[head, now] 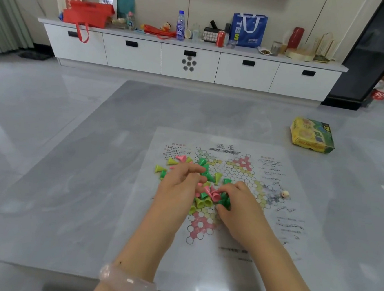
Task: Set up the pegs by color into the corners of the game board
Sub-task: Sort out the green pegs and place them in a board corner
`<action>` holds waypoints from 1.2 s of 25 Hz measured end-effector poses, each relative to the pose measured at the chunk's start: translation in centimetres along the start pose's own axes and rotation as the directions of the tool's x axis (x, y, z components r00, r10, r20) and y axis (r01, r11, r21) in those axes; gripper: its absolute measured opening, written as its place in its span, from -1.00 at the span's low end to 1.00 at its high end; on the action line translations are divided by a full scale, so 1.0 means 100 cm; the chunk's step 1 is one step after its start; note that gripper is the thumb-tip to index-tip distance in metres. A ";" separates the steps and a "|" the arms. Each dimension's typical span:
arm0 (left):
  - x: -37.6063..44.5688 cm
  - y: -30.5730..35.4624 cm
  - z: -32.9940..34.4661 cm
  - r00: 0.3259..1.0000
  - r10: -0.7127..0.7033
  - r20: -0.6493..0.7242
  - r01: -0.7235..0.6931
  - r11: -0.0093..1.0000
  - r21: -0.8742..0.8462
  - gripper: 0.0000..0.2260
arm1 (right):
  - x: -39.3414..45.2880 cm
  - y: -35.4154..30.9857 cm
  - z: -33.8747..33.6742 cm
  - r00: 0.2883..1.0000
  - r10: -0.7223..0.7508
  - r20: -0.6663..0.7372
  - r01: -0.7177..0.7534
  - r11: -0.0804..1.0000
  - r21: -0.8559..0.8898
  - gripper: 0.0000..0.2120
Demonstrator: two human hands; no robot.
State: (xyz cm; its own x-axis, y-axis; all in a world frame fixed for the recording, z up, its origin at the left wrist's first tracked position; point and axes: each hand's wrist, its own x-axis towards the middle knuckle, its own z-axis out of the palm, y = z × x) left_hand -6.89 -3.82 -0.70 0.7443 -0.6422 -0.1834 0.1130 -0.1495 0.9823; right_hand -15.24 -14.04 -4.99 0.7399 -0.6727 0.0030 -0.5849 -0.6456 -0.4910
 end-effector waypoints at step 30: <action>-0.013 -0.023 0.020 0.860 -0.162 0.485 0.396 0.812 -0.430 -0.74 | -0.049 0.010 -0.032 0.957 -0.143 -0.253 0.216 0.931 0.293 -0.85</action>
State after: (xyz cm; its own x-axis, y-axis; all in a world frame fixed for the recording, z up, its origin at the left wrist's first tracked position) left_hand -9.37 -4.14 -2.79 0.3024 -0.8921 -0.3356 0.6692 -0.0520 0.7413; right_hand -20.57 -12.56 -2.71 0.7077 -0.6428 0.2932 -0.2875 -0.6411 -0.7116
